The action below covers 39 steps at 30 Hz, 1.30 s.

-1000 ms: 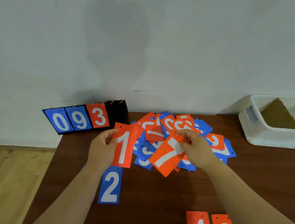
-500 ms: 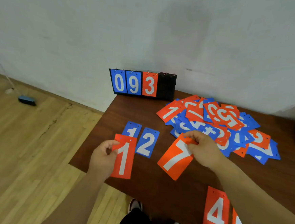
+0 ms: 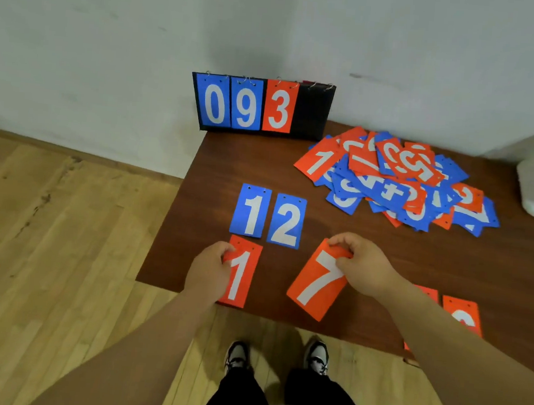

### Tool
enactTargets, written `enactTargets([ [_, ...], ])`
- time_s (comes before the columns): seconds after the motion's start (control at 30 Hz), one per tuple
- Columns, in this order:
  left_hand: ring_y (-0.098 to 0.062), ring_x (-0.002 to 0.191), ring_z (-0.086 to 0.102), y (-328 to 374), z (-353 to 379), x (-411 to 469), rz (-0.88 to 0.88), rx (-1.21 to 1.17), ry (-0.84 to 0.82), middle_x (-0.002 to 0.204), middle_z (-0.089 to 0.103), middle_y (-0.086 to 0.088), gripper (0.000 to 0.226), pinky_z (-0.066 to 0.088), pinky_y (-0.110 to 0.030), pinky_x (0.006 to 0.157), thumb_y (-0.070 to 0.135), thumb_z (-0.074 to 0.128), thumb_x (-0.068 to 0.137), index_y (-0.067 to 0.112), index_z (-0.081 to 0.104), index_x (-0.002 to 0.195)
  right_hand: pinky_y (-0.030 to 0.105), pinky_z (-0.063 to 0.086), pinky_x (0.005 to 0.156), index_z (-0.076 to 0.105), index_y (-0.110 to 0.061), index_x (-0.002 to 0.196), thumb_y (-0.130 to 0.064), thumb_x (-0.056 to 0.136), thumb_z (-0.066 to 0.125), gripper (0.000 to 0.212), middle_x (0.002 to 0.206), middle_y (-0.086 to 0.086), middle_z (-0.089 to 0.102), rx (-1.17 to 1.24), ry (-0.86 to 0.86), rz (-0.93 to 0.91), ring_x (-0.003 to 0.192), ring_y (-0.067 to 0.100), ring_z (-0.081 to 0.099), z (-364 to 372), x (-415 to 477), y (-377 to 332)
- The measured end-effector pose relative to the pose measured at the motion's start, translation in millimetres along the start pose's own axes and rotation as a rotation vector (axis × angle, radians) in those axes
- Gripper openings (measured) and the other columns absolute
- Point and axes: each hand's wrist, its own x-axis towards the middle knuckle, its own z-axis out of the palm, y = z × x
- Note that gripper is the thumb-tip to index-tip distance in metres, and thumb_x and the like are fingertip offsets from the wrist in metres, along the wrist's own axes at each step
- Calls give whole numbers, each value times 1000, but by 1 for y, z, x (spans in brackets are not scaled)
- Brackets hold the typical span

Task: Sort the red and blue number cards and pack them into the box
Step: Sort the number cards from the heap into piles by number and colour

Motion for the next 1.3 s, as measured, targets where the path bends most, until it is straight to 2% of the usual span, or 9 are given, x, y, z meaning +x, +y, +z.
enactTargets([
  [0.2,-22,133,42,-5,-6,-1,90,348,29,140,44,3,34,42,-36,106,32,70,94,38,61,126,21,50,71,61,-31,116,0,92,55,39,123,-2,60,7,38,44,99,17,62,17,-10,-12],
  [0.37,-4,124,47,45,-4,-28,308,-106,-323,133,49,16,29,41,-27,107,34,68,96,41,61,123,19,52,74,66,-27,118,2,91,57,41,121,-8,60,95,69,57,101,15,62,14,-27,-12],
  [0.47,0,108,57,83,5,-42,410,-164,-533,123,58,19,29,50,-22,93,31,68,95,41,64,122,20,50,78,69,-30,115,5,88,60,45,120,-10,65,181,129,67,103,11,63,6,-44,0],
  [0.57,1,106,59,111,22,-50,449,-128,-632,118,64,20,29,50,-18,89,22,65,96,35,67,122,23,50,78,70,-34,105,9,84,63,48,111,-14,69,315,227,75,98,9,65,-3,-65,20],
  [0.7,-4,110,60,146,54,-63,379,-200,-617,117,64,15,27,49,-21,90,15,66,97,34,68,116,15,49,70,70,-32,111,-4,87,71,37,112,-16,66,477,446,168,93,7,64,-11,-94,50],
  [0.87,-7,101,64,190,105,-85,403,-237,-587,108,69,10,29,50,-21,87,10,69,90,35,68,105,38,62,72,69,-37,114,-5,92,67,40,114,0,68,724,437,297,94,24,71,-8,-123,111],
  [1.0,-5,97,62,229,155,-105,416,-163,-612,104,67,12,28,49,-23,85,14,71,90,34,67,109,40,62,74,66,-35,118,-6,91,64,40,107,0,68,601,460,326,84,18,69,-43,-133,172],
  [1.13,-8,91,63,266,204,-120,392,-131,-541,96,67,13,27,46,-15,76,15,69,91,39,64,103,29,56,71,61,-35,124,-4,88,57,48,113,-4,69,458,429,351,89,15,68,-97,-139,239],
  [1.3,-10,95,61,294,243,-129,405,48,-449,106,64,13,22,53,-31,87,25,64,95,32,65,116,27,43,75,56,-28,132,-2,89,49,50,114,3,63,245,306,386,94,21,59,-151,-142,314],
])
